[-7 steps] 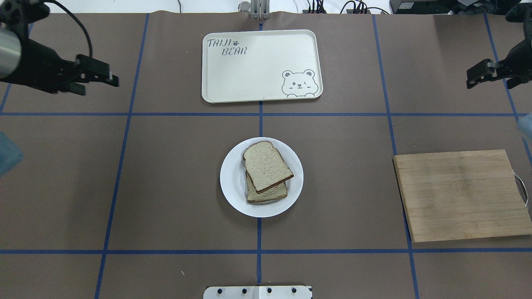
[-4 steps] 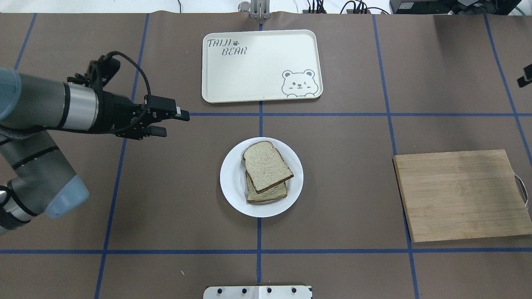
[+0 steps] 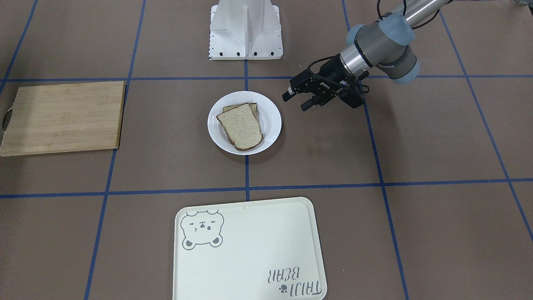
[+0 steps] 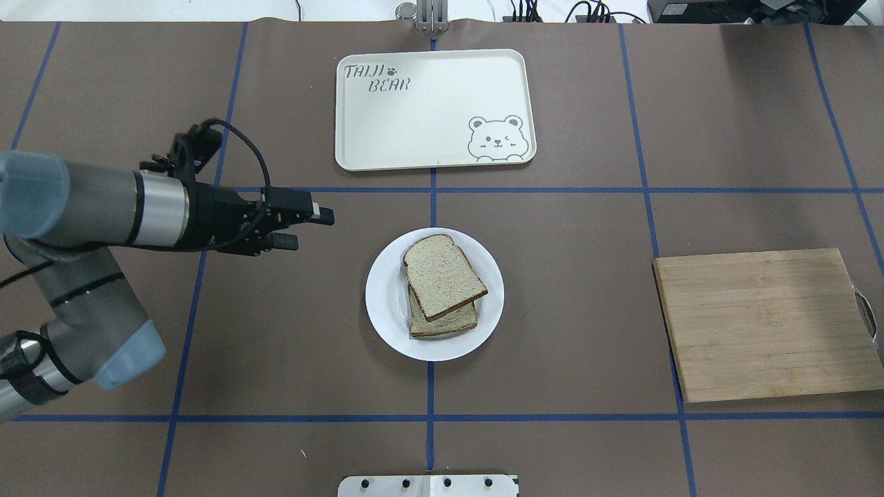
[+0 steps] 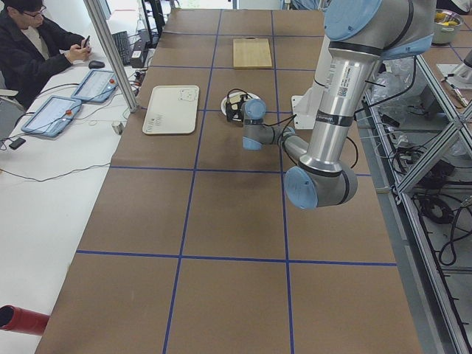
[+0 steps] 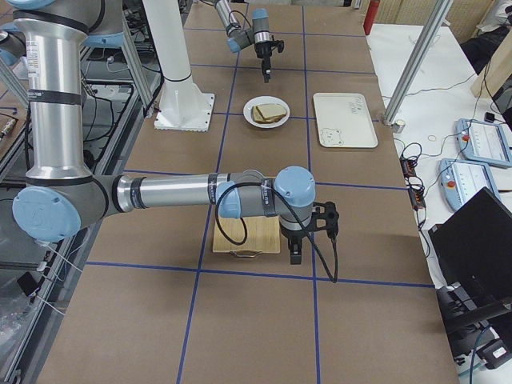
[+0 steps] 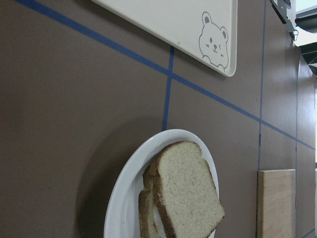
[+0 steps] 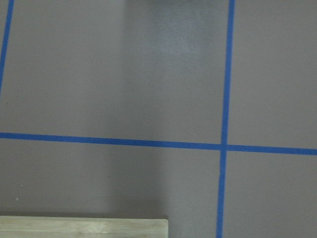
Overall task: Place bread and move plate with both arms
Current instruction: 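Move the left gripper down to the white plate's rim nearest it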
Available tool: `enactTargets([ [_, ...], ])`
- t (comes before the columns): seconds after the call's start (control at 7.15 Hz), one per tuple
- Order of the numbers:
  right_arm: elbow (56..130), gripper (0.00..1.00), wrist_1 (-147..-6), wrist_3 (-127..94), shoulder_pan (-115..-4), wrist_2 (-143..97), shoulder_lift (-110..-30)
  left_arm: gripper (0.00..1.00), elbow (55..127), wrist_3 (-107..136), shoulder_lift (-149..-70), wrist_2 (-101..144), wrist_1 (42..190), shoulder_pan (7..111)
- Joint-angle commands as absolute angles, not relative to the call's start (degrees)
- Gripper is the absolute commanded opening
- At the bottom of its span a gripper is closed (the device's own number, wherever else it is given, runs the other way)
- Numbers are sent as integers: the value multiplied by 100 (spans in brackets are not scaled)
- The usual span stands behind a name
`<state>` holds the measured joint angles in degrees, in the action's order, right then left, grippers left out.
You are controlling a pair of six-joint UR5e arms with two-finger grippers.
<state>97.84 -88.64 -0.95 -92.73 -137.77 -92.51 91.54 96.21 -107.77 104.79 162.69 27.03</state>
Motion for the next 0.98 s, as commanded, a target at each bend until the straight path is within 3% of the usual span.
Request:
enactTargets([
  [0.0,9782,100,-8868,270,-9491,-13781,-9482,76,8746,9422,-10810,9951,16505,2199],
  [0.56,9800,100,-8859,299,-9659,-13755,-9580,41,8517,9788,-11232,9861,16594,1978],
  [0.84,9809,100,-8859,290,-9659,-13746,-9606,36,8299,9817,-11312,9844,16681,1960],
])
